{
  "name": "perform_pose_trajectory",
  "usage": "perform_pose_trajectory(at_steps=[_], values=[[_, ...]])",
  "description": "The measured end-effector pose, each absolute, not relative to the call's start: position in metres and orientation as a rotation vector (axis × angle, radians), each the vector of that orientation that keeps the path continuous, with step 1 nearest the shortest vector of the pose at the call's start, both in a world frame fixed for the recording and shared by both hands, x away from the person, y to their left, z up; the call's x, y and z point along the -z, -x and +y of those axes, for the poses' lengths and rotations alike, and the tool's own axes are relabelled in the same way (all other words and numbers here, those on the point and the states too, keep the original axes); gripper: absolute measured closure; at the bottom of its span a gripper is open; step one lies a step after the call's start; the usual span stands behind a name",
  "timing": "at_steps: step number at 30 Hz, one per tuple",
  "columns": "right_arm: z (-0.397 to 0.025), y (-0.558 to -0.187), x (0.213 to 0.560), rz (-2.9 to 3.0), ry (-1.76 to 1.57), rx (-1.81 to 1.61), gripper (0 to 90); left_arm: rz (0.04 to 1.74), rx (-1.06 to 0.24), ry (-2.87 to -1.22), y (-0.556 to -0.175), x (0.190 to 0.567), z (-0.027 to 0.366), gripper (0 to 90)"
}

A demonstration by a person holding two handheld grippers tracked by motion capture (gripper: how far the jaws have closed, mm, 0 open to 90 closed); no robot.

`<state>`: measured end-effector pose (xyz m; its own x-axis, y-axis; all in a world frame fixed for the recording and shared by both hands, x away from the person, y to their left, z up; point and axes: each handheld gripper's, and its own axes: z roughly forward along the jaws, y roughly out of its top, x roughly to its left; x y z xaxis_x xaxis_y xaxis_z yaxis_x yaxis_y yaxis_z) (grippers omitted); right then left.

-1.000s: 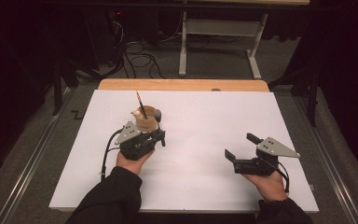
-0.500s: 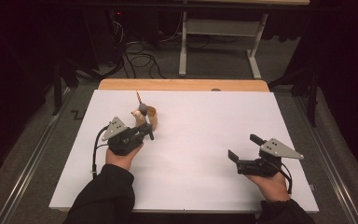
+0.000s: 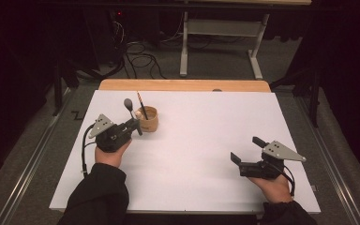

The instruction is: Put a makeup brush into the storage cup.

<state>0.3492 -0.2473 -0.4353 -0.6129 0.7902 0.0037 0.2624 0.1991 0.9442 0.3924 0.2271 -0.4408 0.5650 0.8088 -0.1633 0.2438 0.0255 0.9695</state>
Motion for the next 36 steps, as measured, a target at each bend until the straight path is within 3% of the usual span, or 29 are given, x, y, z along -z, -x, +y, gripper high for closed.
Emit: perform_pose_trajectory(at_steps=[36], values=[[-0.244, -0.351, 0.437, 2.005, -0.992, -1.414, 1.7, 0.991, -0.581, -1.516, -0.439, 0.408, 0.211, 79.0]])
